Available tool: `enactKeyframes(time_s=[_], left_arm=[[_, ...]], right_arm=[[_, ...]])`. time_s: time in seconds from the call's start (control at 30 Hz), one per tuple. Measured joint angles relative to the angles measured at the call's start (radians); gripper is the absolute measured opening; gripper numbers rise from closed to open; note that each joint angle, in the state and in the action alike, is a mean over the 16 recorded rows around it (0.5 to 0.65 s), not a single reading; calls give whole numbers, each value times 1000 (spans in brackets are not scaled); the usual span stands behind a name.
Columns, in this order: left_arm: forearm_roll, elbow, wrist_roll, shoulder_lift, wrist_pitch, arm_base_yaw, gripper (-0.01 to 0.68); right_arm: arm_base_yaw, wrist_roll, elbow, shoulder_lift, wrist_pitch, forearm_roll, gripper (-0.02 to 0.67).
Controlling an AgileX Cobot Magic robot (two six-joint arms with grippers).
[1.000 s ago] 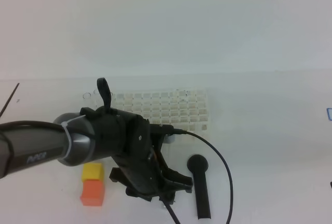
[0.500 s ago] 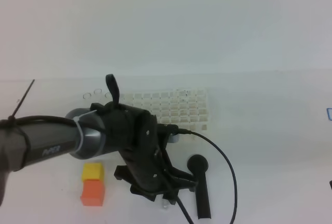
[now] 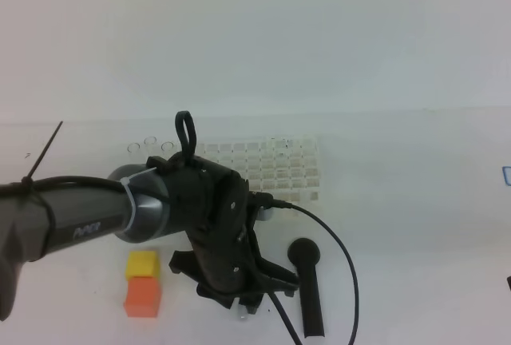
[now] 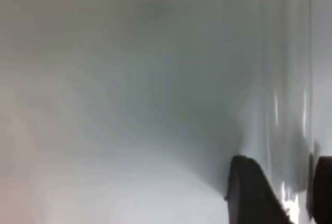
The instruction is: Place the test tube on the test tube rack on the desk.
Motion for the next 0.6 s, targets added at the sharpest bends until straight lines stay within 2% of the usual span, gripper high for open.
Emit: enactKeyframes(time_s=[0.37, 0.6], left_arm=[[105, -1, -81, 0, 49, 0, 243], [124, -1, -130, 0, 60, 0, 184]], right_arm=[[0, -2, 0, 0, -15, 1, 459], [0, -2, 0, 0, -17, 1, 455]])
